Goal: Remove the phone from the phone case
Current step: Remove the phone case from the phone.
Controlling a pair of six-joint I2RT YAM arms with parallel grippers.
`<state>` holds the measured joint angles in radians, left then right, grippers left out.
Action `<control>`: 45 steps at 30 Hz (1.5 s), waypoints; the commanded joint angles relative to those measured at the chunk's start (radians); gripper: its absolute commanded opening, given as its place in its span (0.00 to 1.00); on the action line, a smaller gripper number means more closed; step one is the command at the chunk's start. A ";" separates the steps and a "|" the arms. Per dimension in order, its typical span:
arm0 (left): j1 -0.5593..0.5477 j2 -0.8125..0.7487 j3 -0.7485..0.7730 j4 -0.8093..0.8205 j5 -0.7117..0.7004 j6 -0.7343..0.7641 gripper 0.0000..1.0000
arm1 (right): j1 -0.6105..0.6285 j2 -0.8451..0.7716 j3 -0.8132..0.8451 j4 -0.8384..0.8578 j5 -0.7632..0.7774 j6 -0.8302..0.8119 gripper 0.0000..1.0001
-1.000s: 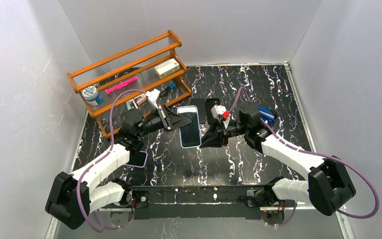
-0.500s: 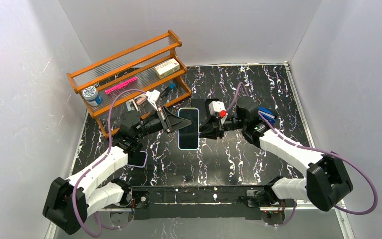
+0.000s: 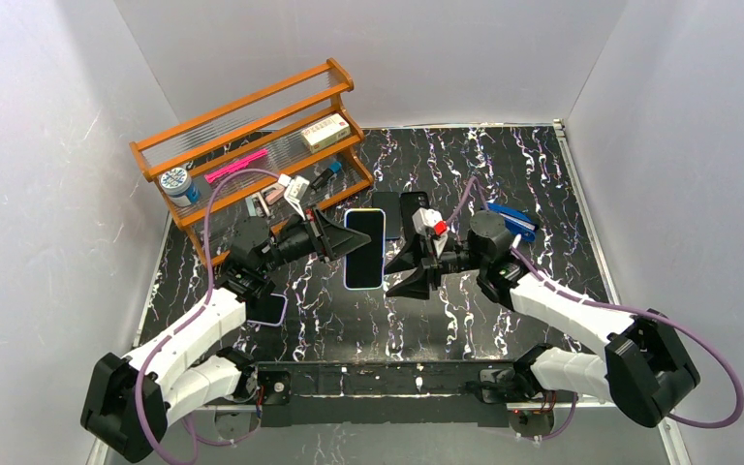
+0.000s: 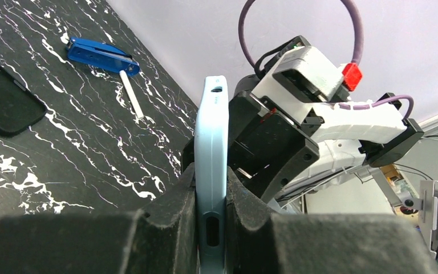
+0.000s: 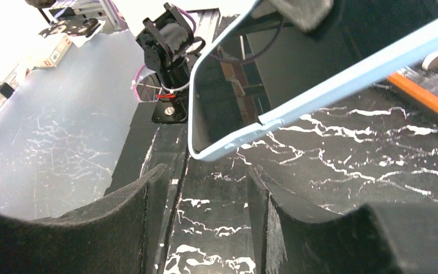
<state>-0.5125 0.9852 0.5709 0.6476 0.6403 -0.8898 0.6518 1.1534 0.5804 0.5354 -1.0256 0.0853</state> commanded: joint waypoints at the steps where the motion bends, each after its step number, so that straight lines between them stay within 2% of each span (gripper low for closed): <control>1: 0.006 -0.057 0.030 0.071 0.019 0.033 0.00 | 0.023 0.009 0.010 0.205 0.000 0.124 0.60; 5: 0.005 -0.063 0.024 0.091 0.021 0.020 0.00 | 0.042 0.047 0.033 0.263 -0.031 0.170 0.58; 12: 0.005 -0.063 0.002 0.143 0.026 -0.028 0.00 | 0.056 0.057 0.039 0.279 -0.048 0.174 0.49; 20: 0.005 -0.071 -0.010 0.153 0.031 -0.033 0.00 | 0.057 0.065 0.069 0.281 -0.069 0.193 0.45; 24: 0.005 -0.070 -0.004 0.155 0.038 -0.039 0.00 | 0.055 0.074 0.084 0.251 -0.084 0.169 0.34; 28: 0.005 -0.071 -0.009 0.155 0.032 -0.066 0.00 | 0.057 0.085 0.102 0.210 -0.100 0.118 0.15; 30: 0.005 -0.065 -0.008 0.155 0.033 -0.095 0.00 | 0.057 0.085 0.104 0.213 -0.119 0.091 0.11; 34: 0.005 -0.040 -0.011 0.155 0.045 -0.177 0.00 | 0.060 0.070 0.131 0.133 -0.110 -0.053 0.06; 39: 0.005 -0.023 -0.024 0.150 0.054 -0.235 0.00 | 0.065 0.073 0.244 -0.182 -0.042 -0.315 0.03; 45: 0.004 -0.034 -0.036 0.144 0.057 -0.248 0.00 | 0.068 0.093 0.302 -0.256 0.043 -0.424 0.01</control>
<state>-0.4927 0.9657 0.5461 0.7681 0.6739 -1.0637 0.7193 1.2430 0.7921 0.3008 -1.1191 -0.1631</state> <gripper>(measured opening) 0.140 0.140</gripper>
